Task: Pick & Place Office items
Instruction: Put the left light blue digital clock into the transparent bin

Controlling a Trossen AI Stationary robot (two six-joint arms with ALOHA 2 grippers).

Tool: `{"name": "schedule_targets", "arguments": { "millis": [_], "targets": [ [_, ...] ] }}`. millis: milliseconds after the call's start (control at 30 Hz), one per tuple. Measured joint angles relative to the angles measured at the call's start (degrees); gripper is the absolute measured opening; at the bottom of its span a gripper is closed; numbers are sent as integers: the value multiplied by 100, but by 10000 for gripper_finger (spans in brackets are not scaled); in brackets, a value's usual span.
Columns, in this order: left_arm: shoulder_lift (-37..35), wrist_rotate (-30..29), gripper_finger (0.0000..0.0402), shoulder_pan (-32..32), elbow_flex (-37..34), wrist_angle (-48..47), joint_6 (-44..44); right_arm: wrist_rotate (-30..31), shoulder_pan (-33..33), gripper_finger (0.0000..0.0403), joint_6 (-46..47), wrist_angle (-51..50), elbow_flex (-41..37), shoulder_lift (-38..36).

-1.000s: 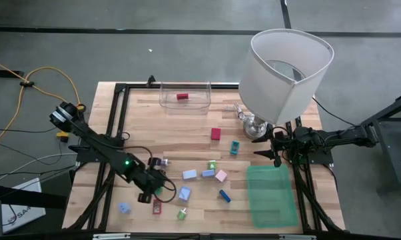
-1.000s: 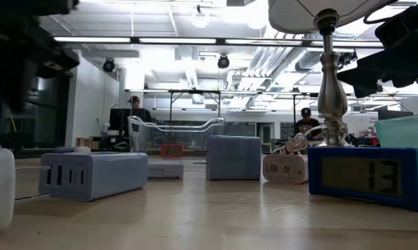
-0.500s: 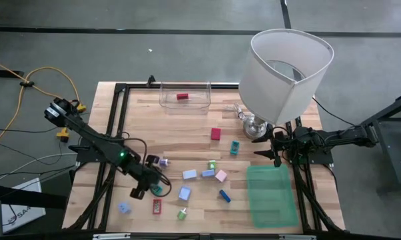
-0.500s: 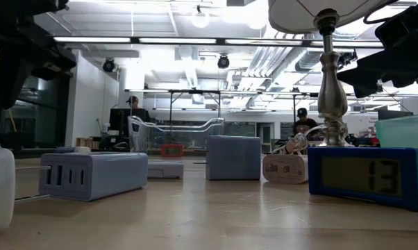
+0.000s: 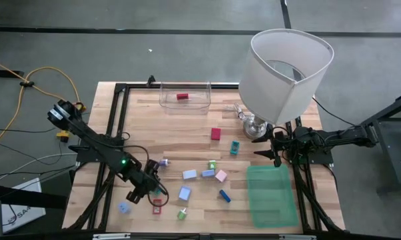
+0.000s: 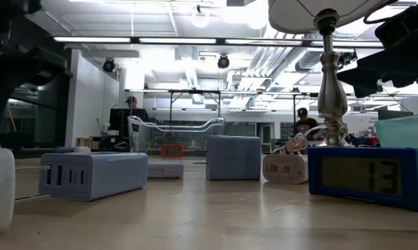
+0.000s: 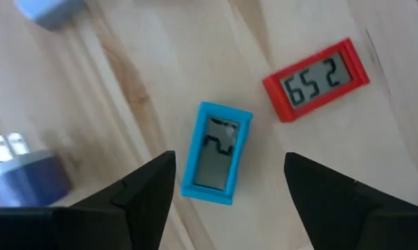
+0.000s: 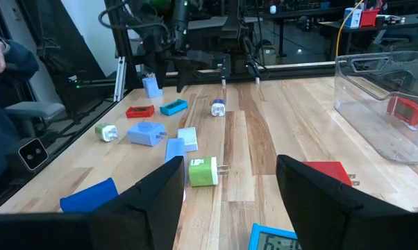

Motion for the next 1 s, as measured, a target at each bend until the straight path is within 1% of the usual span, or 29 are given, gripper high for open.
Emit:
{"name": "schedule_targets", "arguments": {
  "millis": [567,833,1000],
  "targets": [
    [598,-43,263,-97,0,169,143,-2,1,215,0,0,0,0],
    [844,-221,263,-95,0,286,235,0,0,215,0,0,0,2],
    [853,-319,263,-95,0,278,230,-1,1,215,0,0,0,2]
  ]
}}
